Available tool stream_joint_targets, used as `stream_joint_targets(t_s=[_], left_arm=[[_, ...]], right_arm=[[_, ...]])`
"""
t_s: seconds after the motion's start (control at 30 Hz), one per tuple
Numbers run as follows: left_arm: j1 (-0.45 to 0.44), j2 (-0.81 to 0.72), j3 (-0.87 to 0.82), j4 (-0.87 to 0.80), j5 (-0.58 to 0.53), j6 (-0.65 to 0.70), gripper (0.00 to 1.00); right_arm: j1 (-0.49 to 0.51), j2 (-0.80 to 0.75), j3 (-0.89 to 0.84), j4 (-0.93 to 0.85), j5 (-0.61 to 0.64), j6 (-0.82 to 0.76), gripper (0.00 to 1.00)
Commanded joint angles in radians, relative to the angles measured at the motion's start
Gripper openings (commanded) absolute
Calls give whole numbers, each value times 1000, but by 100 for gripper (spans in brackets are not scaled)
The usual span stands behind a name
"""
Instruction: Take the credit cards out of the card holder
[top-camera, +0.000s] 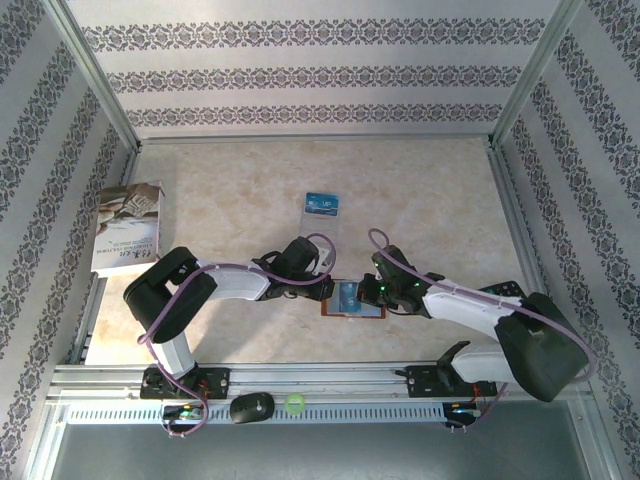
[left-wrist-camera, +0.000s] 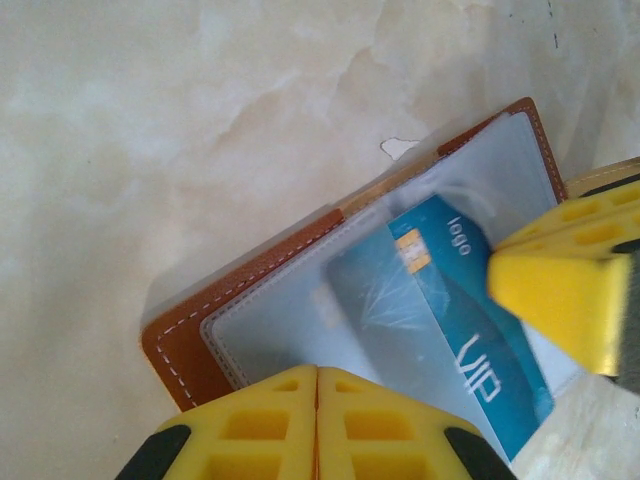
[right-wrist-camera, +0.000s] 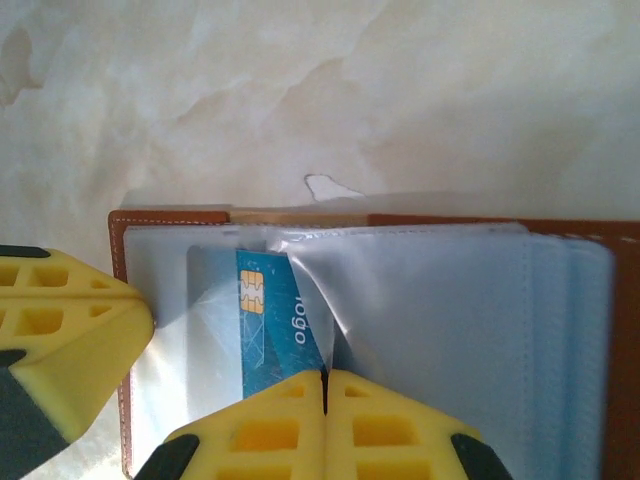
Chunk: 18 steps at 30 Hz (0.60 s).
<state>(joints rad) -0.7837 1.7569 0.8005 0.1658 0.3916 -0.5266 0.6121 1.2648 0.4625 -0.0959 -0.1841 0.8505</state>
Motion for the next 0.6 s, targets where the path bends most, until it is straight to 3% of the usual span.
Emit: stream_joint_targets(t_s=[0.0,0.23,0.57], left_arm=[[-5,7,-34,-97,-16,10,9],[-2,10,-29,-98,-12,13,9],[8,7,-21,-102,-1,19,9]], right_arm=[[-15,-80,-13,-112,90,-8,0],[0,-139,50,-262,147,-23,0],[118,-110,156,-369,310,-22,0]])
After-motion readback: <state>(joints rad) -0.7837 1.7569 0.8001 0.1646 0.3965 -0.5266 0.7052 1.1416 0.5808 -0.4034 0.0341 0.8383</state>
